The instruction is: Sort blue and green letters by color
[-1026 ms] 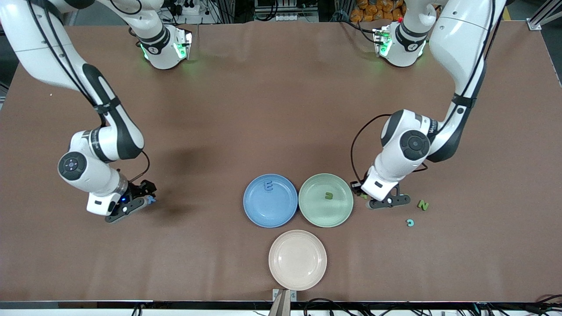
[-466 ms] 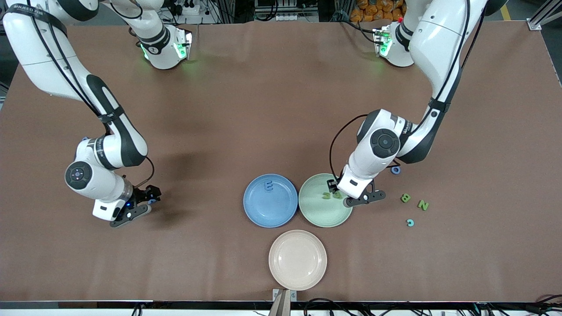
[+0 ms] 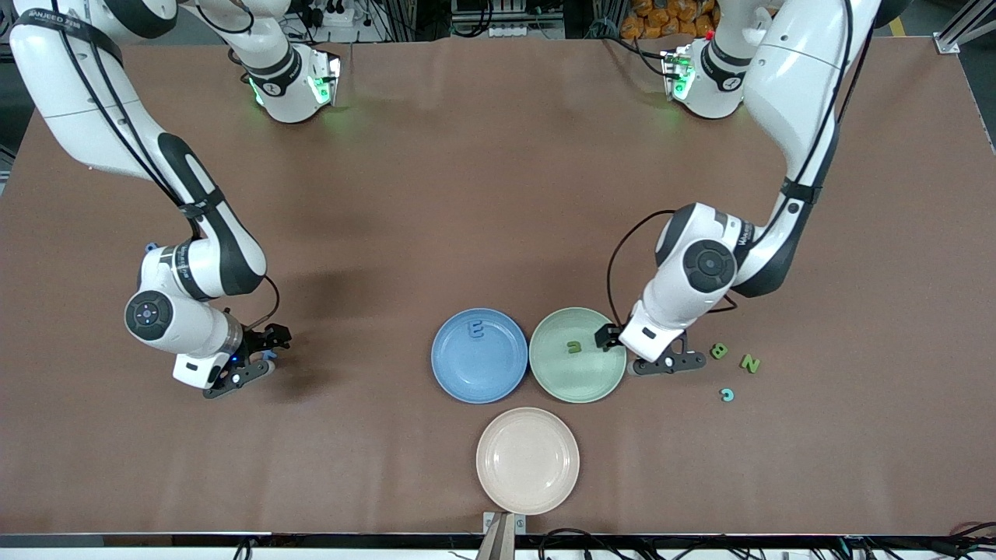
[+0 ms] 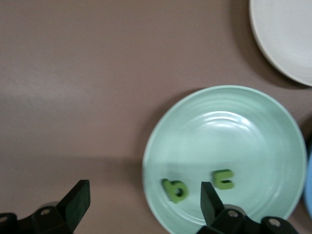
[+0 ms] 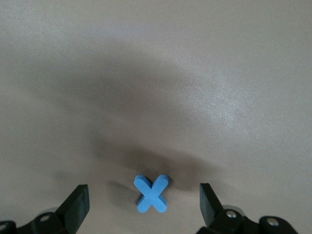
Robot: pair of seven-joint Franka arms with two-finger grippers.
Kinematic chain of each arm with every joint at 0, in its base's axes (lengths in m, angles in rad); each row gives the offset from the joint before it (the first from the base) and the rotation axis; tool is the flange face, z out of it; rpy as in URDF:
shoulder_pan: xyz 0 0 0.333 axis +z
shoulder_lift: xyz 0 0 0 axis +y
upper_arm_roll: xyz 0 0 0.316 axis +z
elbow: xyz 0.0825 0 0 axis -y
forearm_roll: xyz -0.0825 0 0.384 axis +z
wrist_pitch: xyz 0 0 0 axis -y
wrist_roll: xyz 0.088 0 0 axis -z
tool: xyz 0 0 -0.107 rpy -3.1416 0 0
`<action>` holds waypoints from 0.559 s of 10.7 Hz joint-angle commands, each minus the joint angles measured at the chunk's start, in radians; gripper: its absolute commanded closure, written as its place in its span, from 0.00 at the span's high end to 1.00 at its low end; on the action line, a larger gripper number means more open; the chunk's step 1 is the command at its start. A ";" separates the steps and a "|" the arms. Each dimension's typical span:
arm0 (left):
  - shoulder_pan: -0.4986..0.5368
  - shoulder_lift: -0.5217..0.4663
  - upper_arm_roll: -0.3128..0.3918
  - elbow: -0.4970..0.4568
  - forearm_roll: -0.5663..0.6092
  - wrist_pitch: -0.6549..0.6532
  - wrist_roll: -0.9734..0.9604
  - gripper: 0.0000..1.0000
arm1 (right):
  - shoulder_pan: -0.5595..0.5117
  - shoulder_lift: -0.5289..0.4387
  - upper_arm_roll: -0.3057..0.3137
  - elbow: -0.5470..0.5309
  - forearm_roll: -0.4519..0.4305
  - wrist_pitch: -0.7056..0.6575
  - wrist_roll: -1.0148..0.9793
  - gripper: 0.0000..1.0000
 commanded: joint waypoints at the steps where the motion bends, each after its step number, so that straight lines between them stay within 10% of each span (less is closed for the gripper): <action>1: 0.102 -0.020 -0.018 -0.043 0.027 -0.014 0.242 1.00 | -0.008 0.011 0.009 0.014 -0.011 -0.007 0.020 1.00; 6: 0.233 -0.025 -0.018 -0.090 0.026 -0.014 0.813 1.00 | -0.015 0.033 0.009 0.015 -0.017 0.006 0.015 1.00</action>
